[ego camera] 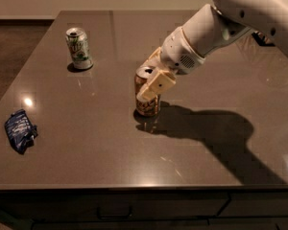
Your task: Pick orange can
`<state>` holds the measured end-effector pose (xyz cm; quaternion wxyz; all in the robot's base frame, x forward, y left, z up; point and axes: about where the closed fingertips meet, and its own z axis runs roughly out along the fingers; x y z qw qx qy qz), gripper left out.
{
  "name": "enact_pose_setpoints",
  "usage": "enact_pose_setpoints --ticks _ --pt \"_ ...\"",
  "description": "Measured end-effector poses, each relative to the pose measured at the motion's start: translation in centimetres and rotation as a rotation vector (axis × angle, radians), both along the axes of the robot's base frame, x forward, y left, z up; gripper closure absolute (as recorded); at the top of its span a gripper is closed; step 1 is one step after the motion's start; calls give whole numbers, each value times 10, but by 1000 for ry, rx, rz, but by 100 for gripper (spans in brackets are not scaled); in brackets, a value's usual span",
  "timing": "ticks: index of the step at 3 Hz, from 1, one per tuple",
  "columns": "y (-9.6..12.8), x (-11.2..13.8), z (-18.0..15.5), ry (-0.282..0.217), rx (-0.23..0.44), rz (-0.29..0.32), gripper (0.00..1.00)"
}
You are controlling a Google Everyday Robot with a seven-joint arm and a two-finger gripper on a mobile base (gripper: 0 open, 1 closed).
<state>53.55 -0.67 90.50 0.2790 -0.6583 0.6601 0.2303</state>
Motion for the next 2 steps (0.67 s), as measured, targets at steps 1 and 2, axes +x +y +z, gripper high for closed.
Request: enact_pose_setpoints --ticks 1,2 --pt "4 0 13 -5 26 20 65" --pt "-1 8 33 -26 20 -6 87"
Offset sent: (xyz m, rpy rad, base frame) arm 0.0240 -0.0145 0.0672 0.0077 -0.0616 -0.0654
